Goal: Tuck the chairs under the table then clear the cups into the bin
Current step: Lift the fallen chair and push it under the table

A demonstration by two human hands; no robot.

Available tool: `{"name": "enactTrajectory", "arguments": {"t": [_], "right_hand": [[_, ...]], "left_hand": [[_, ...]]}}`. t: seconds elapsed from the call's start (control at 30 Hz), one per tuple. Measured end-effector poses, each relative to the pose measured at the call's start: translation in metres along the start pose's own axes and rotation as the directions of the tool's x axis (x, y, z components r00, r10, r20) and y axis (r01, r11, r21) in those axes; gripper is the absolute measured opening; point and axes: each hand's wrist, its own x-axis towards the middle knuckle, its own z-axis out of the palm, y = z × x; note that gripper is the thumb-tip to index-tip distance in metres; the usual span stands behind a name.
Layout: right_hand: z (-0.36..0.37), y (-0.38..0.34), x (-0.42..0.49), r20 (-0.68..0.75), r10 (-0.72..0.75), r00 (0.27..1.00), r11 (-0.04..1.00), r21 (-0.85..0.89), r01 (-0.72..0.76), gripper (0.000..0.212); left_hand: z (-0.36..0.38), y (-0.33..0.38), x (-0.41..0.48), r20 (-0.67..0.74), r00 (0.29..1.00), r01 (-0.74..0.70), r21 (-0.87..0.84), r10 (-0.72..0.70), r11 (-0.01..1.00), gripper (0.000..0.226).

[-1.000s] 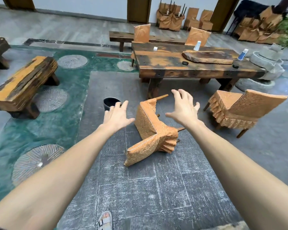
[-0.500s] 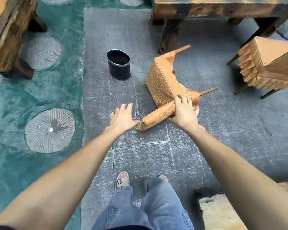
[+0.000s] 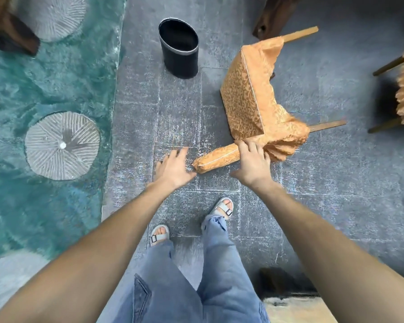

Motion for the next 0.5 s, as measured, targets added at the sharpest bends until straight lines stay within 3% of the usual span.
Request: {"name": "enactTrajectory", "arguments": {"t": [0.2, 0.5], "right_hand": [[0.055, 0.018, 0.055, 0.088, -0.08, 0.993, 0.989, -0.121, 0.09, 0.086], [0.17, 0.011, 0.156, 0.184, -0.169, 0.968, 0.923, -0.315, 0.221, 0.087]], "left_hand": [[0.034, 0.001, 0.055, 0.041, 0.996, 0.088, -0.064, -0.085, 0.994, 0.095], [0.101, -0.051, 0.16, 0.077, 0.995, 0.067, -0.094, -0.06, 0.993, 0.099]]}}
